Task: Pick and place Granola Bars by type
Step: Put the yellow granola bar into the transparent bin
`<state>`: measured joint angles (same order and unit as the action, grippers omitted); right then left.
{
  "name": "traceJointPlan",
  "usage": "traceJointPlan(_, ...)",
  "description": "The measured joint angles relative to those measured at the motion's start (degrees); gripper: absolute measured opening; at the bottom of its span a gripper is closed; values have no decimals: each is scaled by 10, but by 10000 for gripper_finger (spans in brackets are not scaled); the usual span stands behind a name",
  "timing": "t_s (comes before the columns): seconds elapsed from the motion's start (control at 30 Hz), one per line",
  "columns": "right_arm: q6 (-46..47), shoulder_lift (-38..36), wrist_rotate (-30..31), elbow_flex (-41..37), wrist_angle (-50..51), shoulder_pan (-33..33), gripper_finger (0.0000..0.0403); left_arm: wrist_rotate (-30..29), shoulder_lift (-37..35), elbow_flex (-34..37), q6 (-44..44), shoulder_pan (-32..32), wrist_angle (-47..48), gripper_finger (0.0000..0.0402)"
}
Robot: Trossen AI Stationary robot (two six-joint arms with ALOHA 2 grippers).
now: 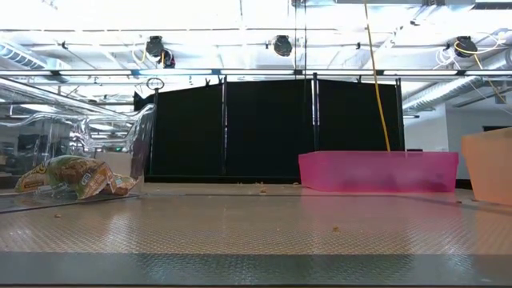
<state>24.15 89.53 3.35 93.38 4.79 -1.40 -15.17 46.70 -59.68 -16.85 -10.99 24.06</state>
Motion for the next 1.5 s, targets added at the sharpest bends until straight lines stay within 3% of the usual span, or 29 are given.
traceJointPlan(0.3, -27, 0, -36, 0, -44, 3, 0, 0, 50, 0, -8, 1, -121, 268)
traceJointPlan(0.8, -57, 0, -52, 0, -110, 3, 0, 37, 117, 0, -47, 1, -227, 269)
traceJointPlan(1.27, -58, 1, -51, 0, -108, 4, 0, 48, 189, 1, -65, 5, -335, 267)
traceJointPlan(1.37, -58, 1, -51, 0, -106, 4, 0, 49, 197, 1, -95, 9, -336, 242)
traceJointPlan(1.5, -58, 1, -51, 0, -106, 4, 0, 58, 197, 1, -101, 9, -334, 172)
